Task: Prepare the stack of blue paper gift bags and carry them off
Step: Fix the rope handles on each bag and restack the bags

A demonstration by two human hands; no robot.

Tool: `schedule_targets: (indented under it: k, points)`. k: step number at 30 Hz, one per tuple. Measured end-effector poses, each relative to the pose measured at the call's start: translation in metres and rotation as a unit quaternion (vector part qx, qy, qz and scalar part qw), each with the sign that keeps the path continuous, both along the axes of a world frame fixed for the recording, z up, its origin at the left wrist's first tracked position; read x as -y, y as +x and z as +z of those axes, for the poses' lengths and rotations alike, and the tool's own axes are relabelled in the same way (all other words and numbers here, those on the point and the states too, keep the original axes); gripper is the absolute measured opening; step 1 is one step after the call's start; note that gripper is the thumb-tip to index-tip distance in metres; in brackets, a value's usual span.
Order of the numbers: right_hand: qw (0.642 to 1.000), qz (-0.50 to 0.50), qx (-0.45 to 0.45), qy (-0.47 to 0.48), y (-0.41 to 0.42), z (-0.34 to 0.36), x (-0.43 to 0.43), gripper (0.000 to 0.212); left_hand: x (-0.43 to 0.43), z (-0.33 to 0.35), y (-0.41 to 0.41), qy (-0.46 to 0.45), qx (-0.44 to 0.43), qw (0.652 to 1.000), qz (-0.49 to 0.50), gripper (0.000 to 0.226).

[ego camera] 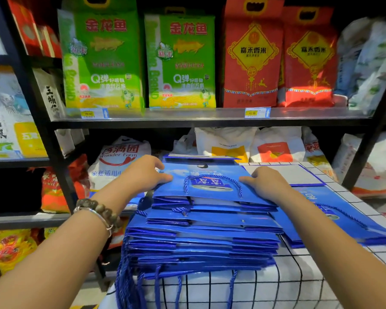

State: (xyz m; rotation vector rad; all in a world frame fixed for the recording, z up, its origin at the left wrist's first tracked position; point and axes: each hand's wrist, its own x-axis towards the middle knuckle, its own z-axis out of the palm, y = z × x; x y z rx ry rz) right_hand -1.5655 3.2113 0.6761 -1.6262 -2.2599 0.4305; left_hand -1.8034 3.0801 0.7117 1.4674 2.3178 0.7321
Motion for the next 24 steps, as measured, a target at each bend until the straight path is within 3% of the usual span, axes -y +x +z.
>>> schedule_targets:
  k: [7,11,14,17,24]
  points:
    - [0.995,-0.025,-0.014,0.091,0.064,0.022,-0.017,0.051,-0.025,0.022,0.050,-0.006,-0.024,0.995,-0.094,0.045]
    - [0.994,-0.060,0.001,0.097,0.122,0.031,-0.031,0.044,-0.058,0.033,0.102,-0.038,-0.062,0.983,-0.168,0.022]
    - [0.992,-0.090,-0.008,0.085,0.166,0.030,-0.040,0.037,-0.081,0.027,0.144,-0.043,-0.061,0.977,-0.200,0.019]
    - [0.993,-0.103,-0.001,0.058,0.205,0.019,-0.052,0.023,-0.105,0.008,0.180,-0.055,-0.069,0.971,-0.220,0.027]
    - [0.992,-0.119,0.036,0.015,0.235,-0.027,-0.075,0.040,-0.133,-0.036,0.221,-0.131,-0.117,0.957,-0.230,0.046]
